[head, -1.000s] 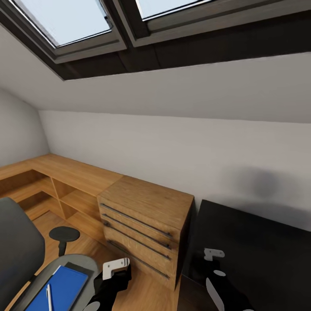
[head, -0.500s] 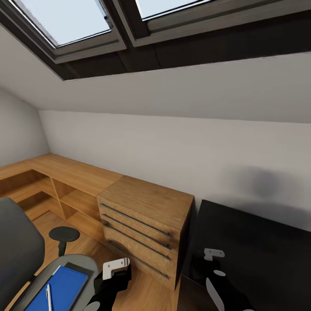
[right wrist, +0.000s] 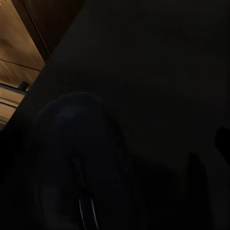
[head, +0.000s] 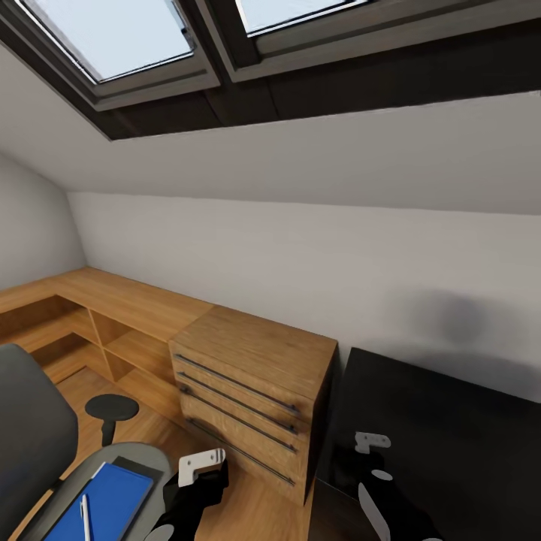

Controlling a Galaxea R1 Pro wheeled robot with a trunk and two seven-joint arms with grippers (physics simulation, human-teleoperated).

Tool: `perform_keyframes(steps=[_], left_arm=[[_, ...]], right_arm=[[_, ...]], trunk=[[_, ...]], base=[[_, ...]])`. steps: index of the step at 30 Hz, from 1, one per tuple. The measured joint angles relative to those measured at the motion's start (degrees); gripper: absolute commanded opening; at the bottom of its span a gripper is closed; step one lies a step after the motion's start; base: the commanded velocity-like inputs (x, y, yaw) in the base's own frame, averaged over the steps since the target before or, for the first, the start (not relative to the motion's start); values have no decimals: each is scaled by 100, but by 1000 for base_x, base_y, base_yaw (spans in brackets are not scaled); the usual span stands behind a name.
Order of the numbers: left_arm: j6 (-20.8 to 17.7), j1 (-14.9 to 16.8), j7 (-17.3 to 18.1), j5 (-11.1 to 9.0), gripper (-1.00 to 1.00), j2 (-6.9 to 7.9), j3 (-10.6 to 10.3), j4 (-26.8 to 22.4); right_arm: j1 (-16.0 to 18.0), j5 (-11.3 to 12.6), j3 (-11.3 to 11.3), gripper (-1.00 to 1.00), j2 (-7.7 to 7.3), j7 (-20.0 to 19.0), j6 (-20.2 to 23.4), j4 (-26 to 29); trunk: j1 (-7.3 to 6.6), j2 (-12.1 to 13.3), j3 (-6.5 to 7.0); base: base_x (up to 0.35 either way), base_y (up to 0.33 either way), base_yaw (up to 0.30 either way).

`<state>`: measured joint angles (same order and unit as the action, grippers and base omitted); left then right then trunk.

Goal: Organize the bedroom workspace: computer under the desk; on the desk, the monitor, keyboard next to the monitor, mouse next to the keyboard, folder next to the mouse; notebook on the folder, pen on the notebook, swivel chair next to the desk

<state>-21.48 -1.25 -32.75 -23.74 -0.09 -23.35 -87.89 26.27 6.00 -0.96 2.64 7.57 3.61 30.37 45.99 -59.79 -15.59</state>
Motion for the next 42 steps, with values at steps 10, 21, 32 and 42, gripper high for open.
perform_keyframes(steps=[10,21,32,42], left_arm=[[1,0,0,-2,100,0,1,1],[1,0,0,4,100,0,0,1],[16,0,-4,14,100,0,0,0],[19,-1,-9,15,100,0,1,1]], right_arm=[[0,0,-3,100,0,0,-7,0],[0,0,-6,100,0,-1,-5,0],[-56,14,13,100,-37,-40,328,1121],[-810,68,16,100,-12,-50,2163,3670]], trunk=[[-220,401,180],[-462,843,378],[-703,1285,575],[-924,1687,756]], base=[[0,0,0],[0,0,0],[0,0,0],[0,0,0]])
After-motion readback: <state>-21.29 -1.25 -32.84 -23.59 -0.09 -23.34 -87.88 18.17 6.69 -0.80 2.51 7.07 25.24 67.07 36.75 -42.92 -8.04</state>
